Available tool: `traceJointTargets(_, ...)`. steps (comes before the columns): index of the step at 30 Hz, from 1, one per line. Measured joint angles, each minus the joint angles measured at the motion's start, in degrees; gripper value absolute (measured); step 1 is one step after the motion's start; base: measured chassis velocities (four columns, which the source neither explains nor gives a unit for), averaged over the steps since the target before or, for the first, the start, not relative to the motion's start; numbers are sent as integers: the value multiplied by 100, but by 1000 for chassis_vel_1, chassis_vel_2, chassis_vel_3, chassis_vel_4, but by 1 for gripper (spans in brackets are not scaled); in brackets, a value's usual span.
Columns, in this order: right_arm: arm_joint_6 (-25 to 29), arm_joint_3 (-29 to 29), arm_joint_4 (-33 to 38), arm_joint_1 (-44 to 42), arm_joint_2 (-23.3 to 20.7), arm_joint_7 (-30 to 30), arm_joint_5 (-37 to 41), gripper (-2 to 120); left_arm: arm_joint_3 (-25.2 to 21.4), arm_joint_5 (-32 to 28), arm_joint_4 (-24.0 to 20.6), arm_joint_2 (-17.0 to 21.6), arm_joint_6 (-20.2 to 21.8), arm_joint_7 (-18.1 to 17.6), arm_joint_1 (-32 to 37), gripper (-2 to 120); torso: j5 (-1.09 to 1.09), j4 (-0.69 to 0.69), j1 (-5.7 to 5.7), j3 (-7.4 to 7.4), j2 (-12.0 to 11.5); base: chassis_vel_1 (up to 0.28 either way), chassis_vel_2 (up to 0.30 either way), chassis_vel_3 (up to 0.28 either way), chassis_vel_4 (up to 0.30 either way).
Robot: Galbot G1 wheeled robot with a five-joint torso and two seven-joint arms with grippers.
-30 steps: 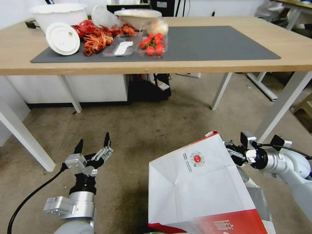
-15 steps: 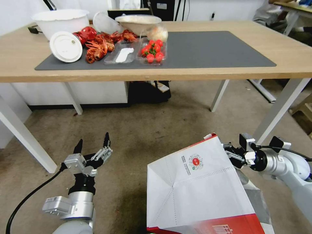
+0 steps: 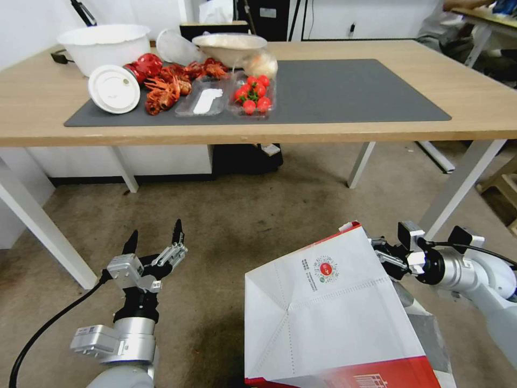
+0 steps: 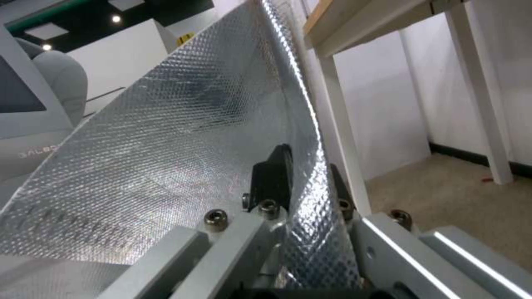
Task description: Pick up the food delivery bag from the floor and place it on the table.
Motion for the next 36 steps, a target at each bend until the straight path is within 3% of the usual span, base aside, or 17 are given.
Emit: traceJointTargets(36, 9, 30, -1, -35, -27, 29, -39, 0, -28, 57, -53, 7, 63, -87, 31, 100, 0, 0, 222, 604, 825, 0, 0, 0, 0)
